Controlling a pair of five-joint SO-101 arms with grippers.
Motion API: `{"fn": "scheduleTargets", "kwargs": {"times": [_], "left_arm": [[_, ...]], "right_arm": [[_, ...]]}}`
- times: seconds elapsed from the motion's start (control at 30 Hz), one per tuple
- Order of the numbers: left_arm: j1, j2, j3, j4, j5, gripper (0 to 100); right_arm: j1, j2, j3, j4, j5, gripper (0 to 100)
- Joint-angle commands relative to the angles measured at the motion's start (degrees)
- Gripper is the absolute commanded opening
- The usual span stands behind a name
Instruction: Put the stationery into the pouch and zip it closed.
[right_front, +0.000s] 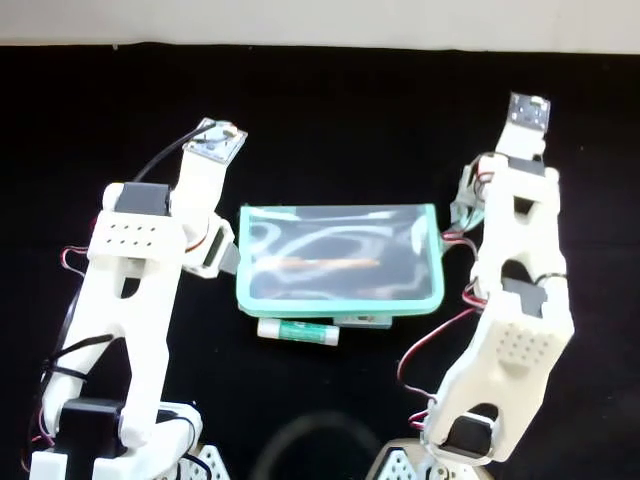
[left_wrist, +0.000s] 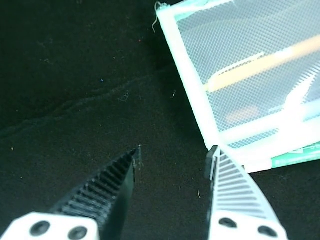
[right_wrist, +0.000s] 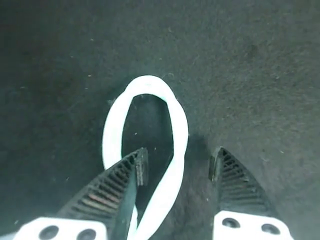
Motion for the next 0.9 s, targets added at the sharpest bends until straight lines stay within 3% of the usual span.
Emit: {"fn": "scheduleTargets", "kwargs": {"times": [0.0,0.13,0.3,0.63,0.87], "left_arm": [[0.48,-0.22,-0.13,-0.26,-0.44,24],[0.48,-0.22,-0.13,-0.26,-0.35,24],[0.48,-0.22,-0.13,-0.26,-0.26,24],[0.48,-0.22,-0.13,-0.18,-0.26,24],[0.48,-0.22,-0.13,-0.09,-0.26,24]], "right_arm": [[-0.48,1.71,-4.44,-2.15,-0.44,21.4],[-0.31,5.76,-8.84,-0.48,-0.44,18.6],[0.31,10.33,-14.73,4.00,-0.53,1.2],[0.92,12.97,-24.40,15.43,-0.35,0.5],[1.01,12.97,-42.33,26.95,-0.44,0.6]]}}
